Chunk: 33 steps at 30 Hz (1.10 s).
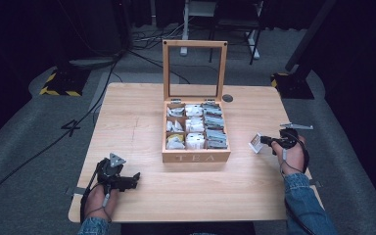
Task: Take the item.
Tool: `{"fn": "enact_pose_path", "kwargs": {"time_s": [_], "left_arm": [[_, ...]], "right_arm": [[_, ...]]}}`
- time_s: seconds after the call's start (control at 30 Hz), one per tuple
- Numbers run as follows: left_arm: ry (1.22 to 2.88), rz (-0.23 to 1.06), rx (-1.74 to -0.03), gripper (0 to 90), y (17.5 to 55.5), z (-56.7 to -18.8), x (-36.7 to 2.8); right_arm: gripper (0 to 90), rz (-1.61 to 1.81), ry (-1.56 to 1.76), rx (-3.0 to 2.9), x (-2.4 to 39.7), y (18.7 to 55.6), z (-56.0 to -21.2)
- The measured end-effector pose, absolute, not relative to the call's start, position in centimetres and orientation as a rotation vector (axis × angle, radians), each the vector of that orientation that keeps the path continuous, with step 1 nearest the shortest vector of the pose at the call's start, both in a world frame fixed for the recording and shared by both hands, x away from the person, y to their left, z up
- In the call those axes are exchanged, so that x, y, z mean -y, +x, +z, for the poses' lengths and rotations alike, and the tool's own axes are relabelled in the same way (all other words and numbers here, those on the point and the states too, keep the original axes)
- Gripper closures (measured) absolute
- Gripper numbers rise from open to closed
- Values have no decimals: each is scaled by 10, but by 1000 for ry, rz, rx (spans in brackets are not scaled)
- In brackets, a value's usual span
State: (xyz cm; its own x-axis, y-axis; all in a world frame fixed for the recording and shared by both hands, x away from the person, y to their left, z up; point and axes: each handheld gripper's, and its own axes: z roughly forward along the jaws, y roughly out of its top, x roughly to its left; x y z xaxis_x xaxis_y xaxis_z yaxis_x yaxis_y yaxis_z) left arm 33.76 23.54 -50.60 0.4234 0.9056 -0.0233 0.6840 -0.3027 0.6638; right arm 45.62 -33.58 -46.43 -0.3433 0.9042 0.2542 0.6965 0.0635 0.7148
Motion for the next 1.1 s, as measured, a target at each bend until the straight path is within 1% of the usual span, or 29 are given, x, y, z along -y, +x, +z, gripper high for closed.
{"fn": "enact_pose_path", "kwargs": {"time_s": [0.03, 0.07, 0.1, 0.13, 0.2, 0.23, 0.27, 0.4, 0.47, 0.77, 1.1], "left_arm": [[2080, 480, -1339, 0, 338, -506, -235], [2080, 480, -1339, 0, 338, -506, -235], [2081, 480, -1339, 0, 338, -506, -235], [2081, 480, -1338, 0, 338, -506, -235], [2081, 480, -1338, 0, 338, -506, -235], [2082, 481, -1338, 0, 338, -506, -235], [2079, 479, -1339, 0, 338, -506, -235], [2079, 479, -1339, 0, 338, -506, -235], [2081, 480, -1338, 0, 338, -506, -235], [2081, 481, -1338, 0, 338, -506, -235], [2078, 479, -1340, 0, 338, -506, -235]], "right_arm": [[798, 1148, 1629, -2082, 336, 457, -466], [798, 1148, 1629, -2082, 336, 457, -466], [763, 1146, 1639, -2084, 337, 457, -467], [698, 1145, 1633, -2077, 338, 458, -469], [616, 1149, 1622, -2061, 339, 460, -471], [550, 1149, 1613, -2055, 340, 461, -472], [512, 1147, 1609, -2055, 341, 462, -474], [421, 1119, 1596, -2049, 342, 465, -479], [409, 1108, 1590, -2042, 343, 465, -480], [408, 1153, 1554, -2028, 344, 462, -475], [415, 1234, 1427, -2069, 342, 437, -453]]}}
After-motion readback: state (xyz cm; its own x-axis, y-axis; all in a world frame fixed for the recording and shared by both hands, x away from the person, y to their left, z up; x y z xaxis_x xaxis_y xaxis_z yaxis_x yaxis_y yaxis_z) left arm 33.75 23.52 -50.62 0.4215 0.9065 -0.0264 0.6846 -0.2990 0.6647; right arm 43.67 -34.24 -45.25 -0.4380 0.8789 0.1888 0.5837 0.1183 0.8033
